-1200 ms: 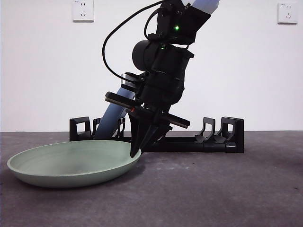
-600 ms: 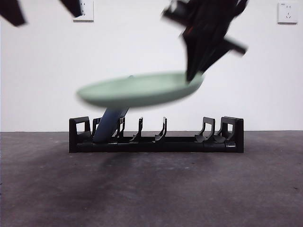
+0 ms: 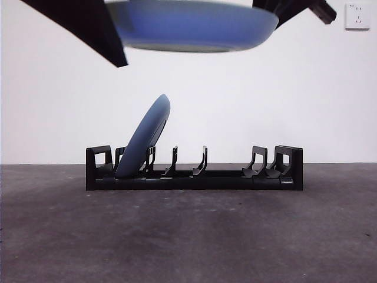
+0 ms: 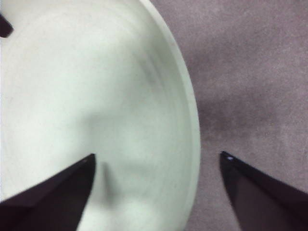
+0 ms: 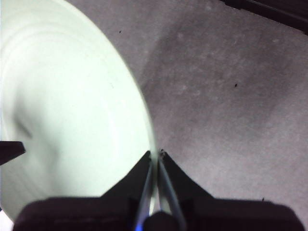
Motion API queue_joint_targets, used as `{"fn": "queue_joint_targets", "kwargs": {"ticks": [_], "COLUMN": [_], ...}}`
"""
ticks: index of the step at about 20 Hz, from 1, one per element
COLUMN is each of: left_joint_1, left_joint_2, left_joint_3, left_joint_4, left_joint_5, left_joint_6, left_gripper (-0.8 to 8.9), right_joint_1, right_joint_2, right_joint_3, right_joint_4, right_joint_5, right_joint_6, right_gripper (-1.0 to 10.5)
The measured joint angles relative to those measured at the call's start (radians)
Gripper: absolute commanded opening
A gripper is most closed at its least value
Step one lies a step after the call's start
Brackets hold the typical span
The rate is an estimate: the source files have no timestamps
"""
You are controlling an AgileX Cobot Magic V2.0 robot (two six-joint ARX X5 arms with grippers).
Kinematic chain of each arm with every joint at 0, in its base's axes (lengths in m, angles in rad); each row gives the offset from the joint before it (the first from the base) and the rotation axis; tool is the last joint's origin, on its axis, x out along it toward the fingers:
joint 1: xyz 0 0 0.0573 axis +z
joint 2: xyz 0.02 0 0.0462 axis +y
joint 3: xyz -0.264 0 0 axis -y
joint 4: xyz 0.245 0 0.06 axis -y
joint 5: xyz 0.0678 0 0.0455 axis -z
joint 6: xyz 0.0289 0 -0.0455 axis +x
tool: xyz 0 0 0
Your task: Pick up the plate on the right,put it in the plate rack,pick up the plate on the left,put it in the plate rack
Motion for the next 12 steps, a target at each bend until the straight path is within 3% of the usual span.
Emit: {"fn": "queue_joint_targets", "kwargs": {"ticks": [3, 12], "left_joint_1": [0.000, 0.000], "left_joint_2": [0.000, 0.000], "left_joint_3": [0.000, 0.000], "left_joint_4": [0.000, -0.023], "left_joint_5": [0.000, 0.005], "left_joint_6": [0.002, 0.005], "left_gripper": [1.20, -0.09], "right_joint_1": [0.000, -0.003], "right_joint_2": [-0.003, -0.003], "right_joint_3": [0.000, 0.000], "right_joint_4": [-0.022, -0.034], "right_joint_5": [0.012, 0.040], "right_joint_6": [0.000, 0.008], "right_gripper": [-0.2, -0.2]}}
